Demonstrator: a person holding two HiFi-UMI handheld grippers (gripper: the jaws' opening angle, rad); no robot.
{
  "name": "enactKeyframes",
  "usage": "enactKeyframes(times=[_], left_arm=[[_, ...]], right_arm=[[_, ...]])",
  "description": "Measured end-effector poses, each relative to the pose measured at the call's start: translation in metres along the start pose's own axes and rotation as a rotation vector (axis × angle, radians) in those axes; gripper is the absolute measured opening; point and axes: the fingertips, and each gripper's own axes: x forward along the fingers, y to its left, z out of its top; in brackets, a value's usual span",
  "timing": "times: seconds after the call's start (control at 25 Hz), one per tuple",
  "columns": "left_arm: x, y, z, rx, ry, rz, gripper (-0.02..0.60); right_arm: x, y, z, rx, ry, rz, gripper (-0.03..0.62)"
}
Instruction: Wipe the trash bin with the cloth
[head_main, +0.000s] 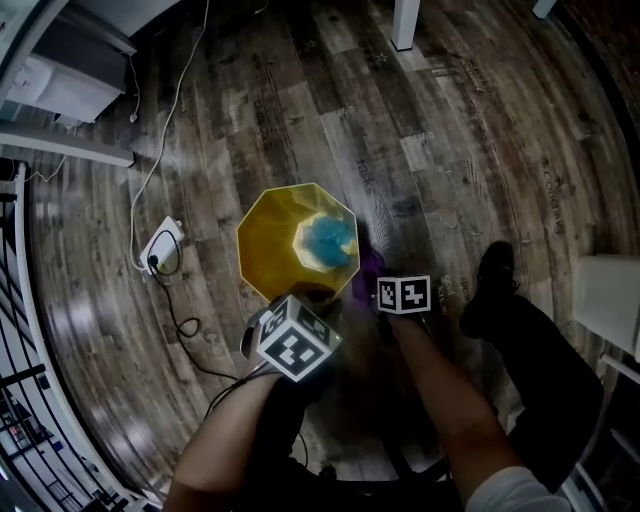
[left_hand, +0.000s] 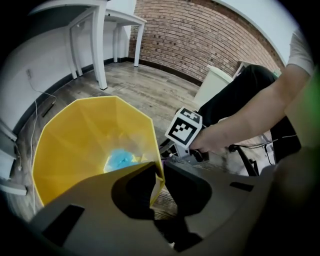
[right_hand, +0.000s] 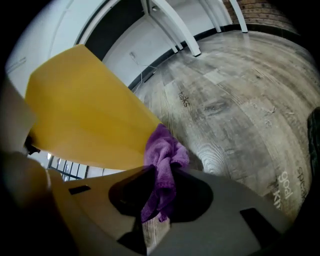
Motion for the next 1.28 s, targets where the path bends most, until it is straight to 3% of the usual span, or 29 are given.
enactKeyframes(times=[0.2,0.44,0.96,1.28], left_arm=[[-0.008,0.007,0.001,0.125,-0.008,0.037,0.048],[-0.014,0.005,-0.011,0.241,0.037,0.056,0.089],[-0.030,0.009,-0.024,0.253,0.036,0.064,0.121],[-0.044,0.018,-0.043,0.225,0.000,0.060,0.156]], right_arm=[[-0.041,0.015,0.018,0.003,-0.071,0.032,0.089],[-0.078,0.023,0.010,0.044,-0.116,0.034,0.089],[-0.100,0.044,-0.012,0.071,-0.137,0.068,0.089],[-0.117,0.065,-0.005,0.069,-0.174,0.108,0.089]])
